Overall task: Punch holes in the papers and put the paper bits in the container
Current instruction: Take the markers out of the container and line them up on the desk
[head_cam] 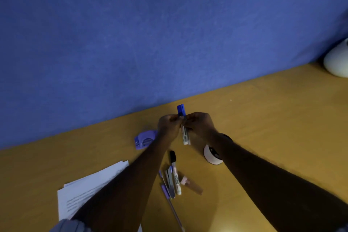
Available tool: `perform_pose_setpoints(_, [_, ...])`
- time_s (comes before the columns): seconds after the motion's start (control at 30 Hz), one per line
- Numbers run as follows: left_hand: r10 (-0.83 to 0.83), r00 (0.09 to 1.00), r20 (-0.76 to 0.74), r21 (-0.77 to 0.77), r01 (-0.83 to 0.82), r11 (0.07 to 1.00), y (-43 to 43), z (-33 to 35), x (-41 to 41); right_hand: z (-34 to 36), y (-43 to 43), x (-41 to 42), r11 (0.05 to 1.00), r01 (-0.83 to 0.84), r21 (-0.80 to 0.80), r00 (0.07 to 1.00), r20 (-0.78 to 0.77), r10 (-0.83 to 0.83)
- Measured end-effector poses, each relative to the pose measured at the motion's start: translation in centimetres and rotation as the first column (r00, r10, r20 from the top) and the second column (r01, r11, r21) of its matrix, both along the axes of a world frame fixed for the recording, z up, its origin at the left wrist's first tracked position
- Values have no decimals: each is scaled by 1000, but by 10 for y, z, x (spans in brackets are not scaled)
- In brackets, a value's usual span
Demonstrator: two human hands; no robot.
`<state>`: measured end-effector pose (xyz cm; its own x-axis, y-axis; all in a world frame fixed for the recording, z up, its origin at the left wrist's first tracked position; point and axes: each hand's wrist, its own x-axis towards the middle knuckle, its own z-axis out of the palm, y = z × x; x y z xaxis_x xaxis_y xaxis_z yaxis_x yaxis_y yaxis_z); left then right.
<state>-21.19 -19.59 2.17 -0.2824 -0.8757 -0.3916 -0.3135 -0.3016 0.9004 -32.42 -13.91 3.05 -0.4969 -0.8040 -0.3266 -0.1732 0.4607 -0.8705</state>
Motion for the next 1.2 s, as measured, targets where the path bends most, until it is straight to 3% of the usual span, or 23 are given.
perform_pose_setpoints(0.13, [-3, 1000, -23, 109, 6, 994, -22, -9, -22, -10, -21, -20, 999, 27, 31, 999, 42, -28])
perform_pose_setpoints(0.23, [0, 998, 59, 65, -4, 998, -38, -22, -38, -22, -33, -35, 995, 71, 72, 996, 49, -75])
perform_pose_setpoints(0.43, [-56, 942, 331, -38, 73, 997, -56, -46, -65, -44, -47, -64, 967, 97, 235, 973, -229, -42])
perform_pose_setpoints(0.57, [-76, 902, 426, -79, 121, 990, -56, -50, -78, -56, -52, -74, 963, 54, 265, 955, -295, 27])
perform_pose_setpoints(0.8, [-38, 877, 479, -145, 122, 982, -57, -59, -81, -70, -63, -76, 967, -2, 254, 954, -289, 78])
perform_pose_setpoints(1.2, [-30, 924, 382, -181, 107, 978, -52, -68, -82, -72, -65, -84, 976, -20, 217, 939, -331, 93])
